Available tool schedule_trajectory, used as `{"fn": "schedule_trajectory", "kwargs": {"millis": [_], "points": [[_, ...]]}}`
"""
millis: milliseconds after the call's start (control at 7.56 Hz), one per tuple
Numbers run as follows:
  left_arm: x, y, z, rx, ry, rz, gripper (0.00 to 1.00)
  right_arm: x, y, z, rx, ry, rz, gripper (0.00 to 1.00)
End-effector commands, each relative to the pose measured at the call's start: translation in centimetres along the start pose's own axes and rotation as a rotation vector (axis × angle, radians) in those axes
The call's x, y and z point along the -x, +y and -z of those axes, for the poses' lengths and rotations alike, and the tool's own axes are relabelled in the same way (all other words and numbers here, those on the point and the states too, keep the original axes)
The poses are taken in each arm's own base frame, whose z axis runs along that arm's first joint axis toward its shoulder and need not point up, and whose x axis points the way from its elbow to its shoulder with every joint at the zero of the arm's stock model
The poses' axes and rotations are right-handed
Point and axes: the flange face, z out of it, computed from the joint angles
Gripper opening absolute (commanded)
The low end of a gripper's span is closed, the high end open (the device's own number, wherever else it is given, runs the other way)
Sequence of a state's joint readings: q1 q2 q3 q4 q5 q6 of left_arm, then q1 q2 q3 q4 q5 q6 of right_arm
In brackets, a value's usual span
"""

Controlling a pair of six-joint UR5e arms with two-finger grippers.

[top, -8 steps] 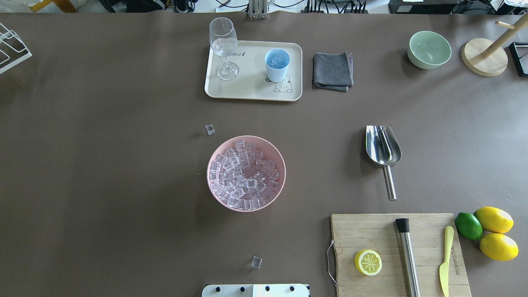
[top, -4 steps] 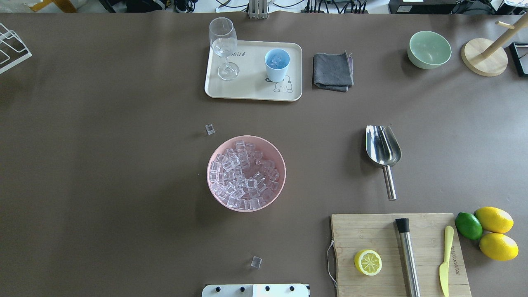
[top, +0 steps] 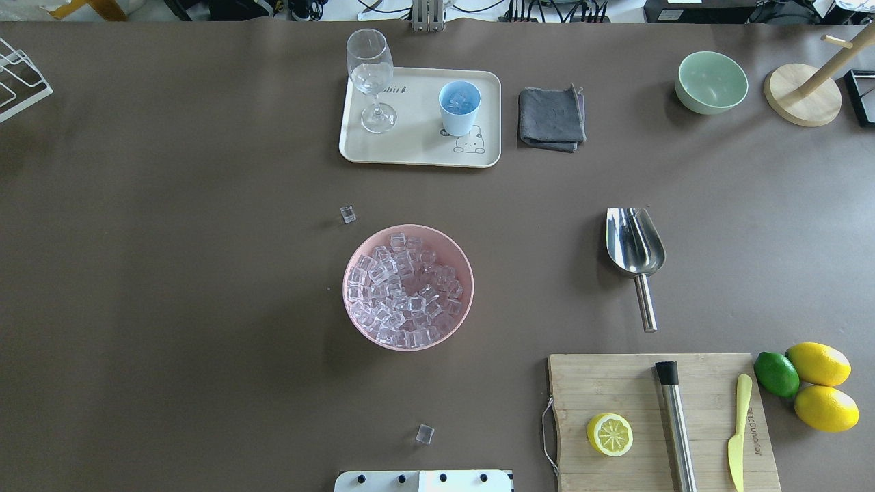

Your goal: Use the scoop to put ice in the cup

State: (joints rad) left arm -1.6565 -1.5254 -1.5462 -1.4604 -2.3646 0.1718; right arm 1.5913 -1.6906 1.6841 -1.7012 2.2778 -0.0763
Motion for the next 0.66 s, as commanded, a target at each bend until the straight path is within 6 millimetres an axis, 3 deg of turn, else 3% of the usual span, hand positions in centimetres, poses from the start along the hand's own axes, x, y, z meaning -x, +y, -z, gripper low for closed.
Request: {"fn": "schedule_trajectory", "kwargs": {"millis": [0,529], "points": [[-0.04,-0.06,0.05,-0.002,0.001,-0.002,0.99,-0.46,0.01,-0.48,-0.013,0.001,0.010,1.00],[-0.13,-0.15,0.06,-0.002,0.000,-0.004,0.98,-0.19,-0.02,-0.25,-0.018,-0.007,0.014,1.00]]}}
